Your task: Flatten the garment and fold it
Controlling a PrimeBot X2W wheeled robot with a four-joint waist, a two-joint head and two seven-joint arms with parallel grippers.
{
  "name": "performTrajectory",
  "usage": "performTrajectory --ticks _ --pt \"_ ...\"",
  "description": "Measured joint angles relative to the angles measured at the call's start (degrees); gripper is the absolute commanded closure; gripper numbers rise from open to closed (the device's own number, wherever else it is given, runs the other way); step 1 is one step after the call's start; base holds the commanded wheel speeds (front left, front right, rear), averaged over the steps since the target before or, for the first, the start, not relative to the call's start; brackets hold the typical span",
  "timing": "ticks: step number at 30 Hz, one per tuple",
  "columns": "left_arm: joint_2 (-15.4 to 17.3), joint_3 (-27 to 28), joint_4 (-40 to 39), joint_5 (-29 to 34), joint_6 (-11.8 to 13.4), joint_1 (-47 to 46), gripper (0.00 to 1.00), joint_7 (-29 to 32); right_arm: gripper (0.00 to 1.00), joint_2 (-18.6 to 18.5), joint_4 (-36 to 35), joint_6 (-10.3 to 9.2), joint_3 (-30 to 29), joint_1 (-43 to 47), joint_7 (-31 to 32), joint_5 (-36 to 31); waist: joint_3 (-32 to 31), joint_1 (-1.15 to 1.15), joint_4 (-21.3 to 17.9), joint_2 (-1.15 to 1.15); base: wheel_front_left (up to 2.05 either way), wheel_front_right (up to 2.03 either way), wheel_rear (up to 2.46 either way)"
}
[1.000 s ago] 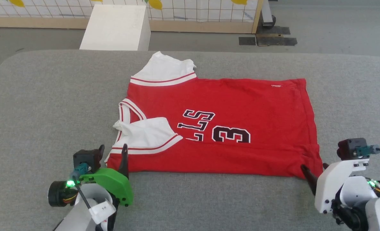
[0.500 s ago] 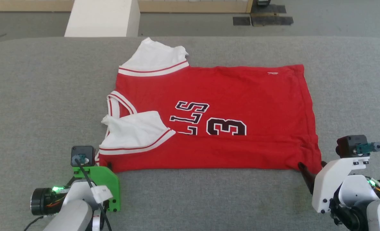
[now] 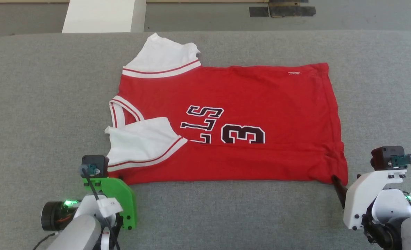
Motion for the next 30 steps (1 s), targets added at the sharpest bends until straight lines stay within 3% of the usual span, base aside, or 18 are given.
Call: performTrajectory --ticks 10,20,21,22,23,30 --pt "0.32 -0.07 -6.98 0.57 1.58 3.76 1.00 -2.88 0.00 0.23 4.54 0.00 -3.64 -0.44 1.01 -1.98 -3.48 0.00 2.48 0.00 0.00 0.00 0.00" --pt "1.77 -1.00 -12.74 1.45 2.54 3.95 1.00 -1.60 0.00 0.20 11.70 -0.01 -3.37 -4.11 0.45 -2.87 -1.38 0.00 4.03 0.00 0.00 0.00 0.00" --pt "1.77 -1.00 -12.73 1.45 2.55 3.95 1.00 -1.60 0.29 0.16 12.09 0.00 -3.25 -4.47 0.45 -2.96 -1.10 0.00 4.07 0.00 0.00 0.00 0.00" --pt "1.77 -1.01 -12.66 1.45 2.54 3.95 1.00 -1.60 0.95 0.08 12.40 0.00 -3.07 -4.79 0.44 -3.13 -0.87 0.00 4.10 0.00 0.00 0.00 0.00" --pt "1.77 -1.03 -12.60 1.45 2.54 3.95 1.00 -1.60 1.00 0.03 12.57 0.00 -2.97 -5.03 0.36 -3.15 -0.73 0.00 4.14 0.00 0.00 0.00 0.00" --pt "2.26 -1.08 -10.73 1.41 2.45 4.08 1.00 -1.60 1.00 0.38 13.10 0.00 -3.60 -5.79 -0.58 -3.14 -1.87 0.00 3.94 0.00 0.00 0.00 0.00"
